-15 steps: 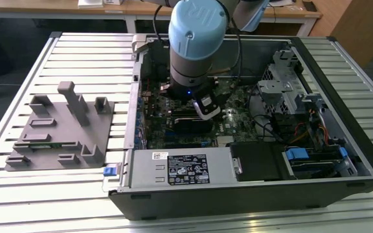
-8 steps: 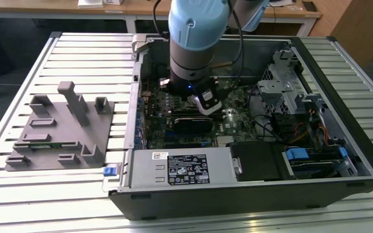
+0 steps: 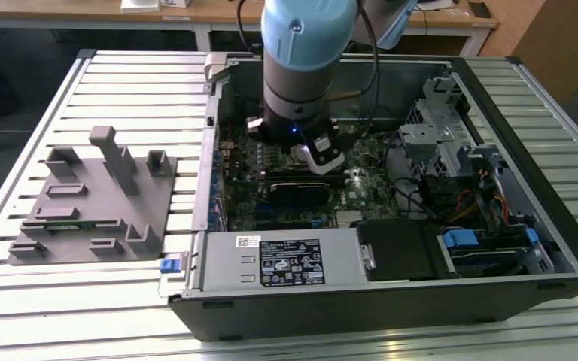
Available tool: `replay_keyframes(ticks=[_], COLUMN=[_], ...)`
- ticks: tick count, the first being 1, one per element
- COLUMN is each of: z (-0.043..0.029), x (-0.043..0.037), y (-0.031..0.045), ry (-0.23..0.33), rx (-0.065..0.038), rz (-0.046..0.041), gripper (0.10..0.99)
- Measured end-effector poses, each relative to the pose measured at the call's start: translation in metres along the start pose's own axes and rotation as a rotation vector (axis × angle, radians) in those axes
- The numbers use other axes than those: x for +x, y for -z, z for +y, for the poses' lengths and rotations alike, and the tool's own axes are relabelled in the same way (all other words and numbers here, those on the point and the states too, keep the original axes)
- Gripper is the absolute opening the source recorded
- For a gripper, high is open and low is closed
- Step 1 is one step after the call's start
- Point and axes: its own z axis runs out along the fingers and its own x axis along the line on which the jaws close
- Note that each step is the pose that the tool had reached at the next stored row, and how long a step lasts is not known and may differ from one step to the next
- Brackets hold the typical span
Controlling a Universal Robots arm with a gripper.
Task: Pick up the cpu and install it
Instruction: 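Install the second cpu locking lever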
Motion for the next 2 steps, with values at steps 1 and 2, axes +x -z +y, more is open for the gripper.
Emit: replay_keyframes(ticks=[1,2], z=[0.0003,0.0006], x=[0.0000,0.0000], y=[0.0007,0.0015], ry=[0.000,0.000], rx=[0.000,0.000], rz=[0.0001,0.0001], gripper=[0.122,0.122])
